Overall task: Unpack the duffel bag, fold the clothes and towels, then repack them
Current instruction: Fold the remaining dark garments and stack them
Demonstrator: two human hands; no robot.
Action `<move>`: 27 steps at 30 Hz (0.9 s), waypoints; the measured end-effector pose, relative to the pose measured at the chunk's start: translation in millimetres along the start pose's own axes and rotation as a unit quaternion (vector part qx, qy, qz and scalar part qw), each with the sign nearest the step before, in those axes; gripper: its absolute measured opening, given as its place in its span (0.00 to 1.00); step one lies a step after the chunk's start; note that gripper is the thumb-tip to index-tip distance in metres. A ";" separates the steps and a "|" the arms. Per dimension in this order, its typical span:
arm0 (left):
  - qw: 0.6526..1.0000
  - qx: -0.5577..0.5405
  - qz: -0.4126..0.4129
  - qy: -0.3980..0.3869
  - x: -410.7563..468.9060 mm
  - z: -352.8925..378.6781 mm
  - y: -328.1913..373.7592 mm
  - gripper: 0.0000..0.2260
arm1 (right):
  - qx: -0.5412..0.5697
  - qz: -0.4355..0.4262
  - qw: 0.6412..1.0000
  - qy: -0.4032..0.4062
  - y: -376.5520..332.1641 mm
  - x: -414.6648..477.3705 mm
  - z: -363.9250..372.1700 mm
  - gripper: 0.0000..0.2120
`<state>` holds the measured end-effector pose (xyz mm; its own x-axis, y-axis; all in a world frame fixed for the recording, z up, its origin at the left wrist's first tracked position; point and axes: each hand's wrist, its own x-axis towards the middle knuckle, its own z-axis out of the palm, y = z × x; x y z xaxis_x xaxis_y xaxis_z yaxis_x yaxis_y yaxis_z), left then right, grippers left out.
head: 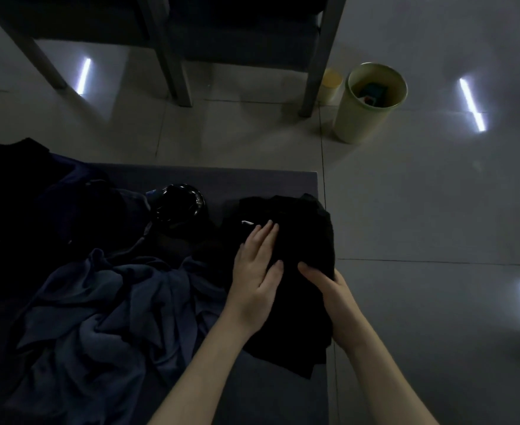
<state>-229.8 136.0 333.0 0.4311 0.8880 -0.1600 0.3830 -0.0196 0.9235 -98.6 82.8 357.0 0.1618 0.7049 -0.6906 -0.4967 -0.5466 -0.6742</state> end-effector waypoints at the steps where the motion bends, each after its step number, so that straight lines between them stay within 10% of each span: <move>1: 1.000 -0.011 -0.002 0.012 -5.4 -2.9 9.2 0.22 | 0.007 -0.003 1.000 0.001 -3.4 -9.6 -0.5 0.21; 7: 0.986 -0.074 -0.114 0.094 -41.8 -28.8 52.6 0.39 | 0.016 -0.024 0.999 -0.015 -28.4 -65.6 6.3 0.20; 27: 0.928 -0.281 -0.135 0.203 -148.3 -190.5 108.3 0.26 | -0.071 -0.030 0.982 -0.175 -48.4 -161.0 174.6 0.22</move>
<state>-407.9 89.7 523.1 -0.0060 0.9277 -0.3734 -0.1028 0.3708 0.9230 -249.5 74.7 546.5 -0.1287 0.8359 -0.5335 -0.3676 -0.5399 -0.7572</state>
